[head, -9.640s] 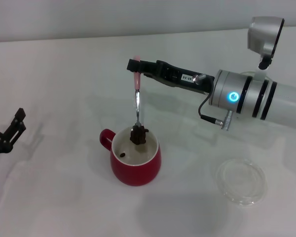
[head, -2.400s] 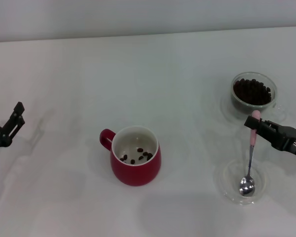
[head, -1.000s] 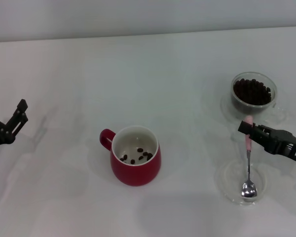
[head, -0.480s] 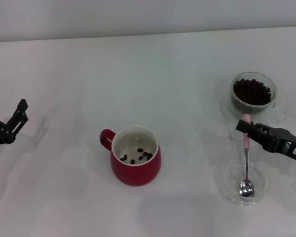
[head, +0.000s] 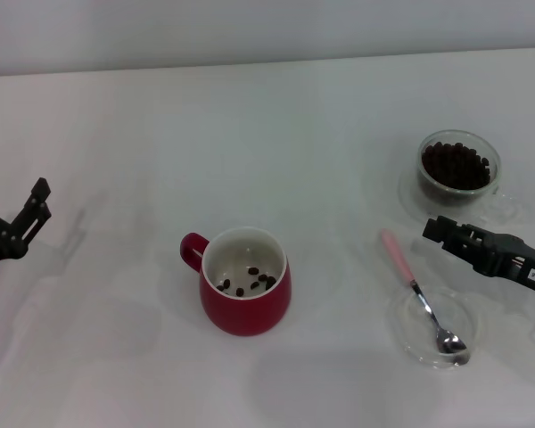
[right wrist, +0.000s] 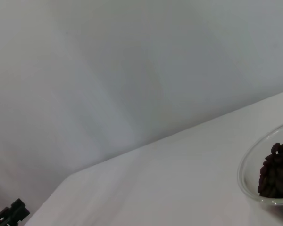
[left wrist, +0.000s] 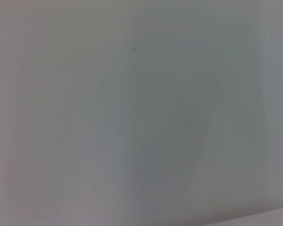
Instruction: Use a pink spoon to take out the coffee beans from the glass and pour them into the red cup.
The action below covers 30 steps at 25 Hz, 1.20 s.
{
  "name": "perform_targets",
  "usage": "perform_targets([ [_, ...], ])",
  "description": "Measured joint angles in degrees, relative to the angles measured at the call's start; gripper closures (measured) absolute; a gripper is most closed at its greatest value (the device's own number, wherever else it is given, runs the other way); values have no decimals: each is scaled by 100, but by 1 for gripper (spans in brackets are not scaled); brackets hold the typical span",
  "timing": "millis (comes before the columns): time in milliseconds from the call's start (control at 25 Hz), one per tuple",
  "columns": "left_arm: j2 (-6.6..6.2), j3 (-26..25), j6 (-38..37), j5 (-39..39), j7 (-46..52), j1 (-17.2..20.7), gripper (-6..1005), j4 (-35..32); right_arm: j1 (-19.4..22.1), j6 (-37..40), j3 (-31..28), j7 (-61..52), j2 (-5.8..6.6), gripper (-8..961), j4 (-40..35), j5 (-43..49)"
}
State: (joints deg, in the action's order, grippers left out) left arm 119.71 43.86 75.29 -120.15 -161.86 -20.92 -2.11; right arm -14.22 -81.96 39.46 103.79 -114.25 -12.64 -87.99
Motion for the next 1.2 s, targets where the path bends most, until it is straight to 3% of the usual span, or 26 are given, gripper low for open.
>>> perform_targets([
  [240, 0, 0, 10, 0, -3, 0, 238, 0, -3, 48, -5, -6, 5, 647, -21, 1],
  [600, 0, 0, 33, 0, -4, 43, 238, 0, -24, -9, -93, -24, 29, 647, -319, -164],
  [960, 0, 0, 173, -142, -4, 144, 237, -15, -84, -49, -598, 56, 217, 647, -627, -227],
  [1200, -12, 0, 213, -318, -4, 213, 237, -47, -56, -12, -1240, 326, 349, 646, -745, -228],
])
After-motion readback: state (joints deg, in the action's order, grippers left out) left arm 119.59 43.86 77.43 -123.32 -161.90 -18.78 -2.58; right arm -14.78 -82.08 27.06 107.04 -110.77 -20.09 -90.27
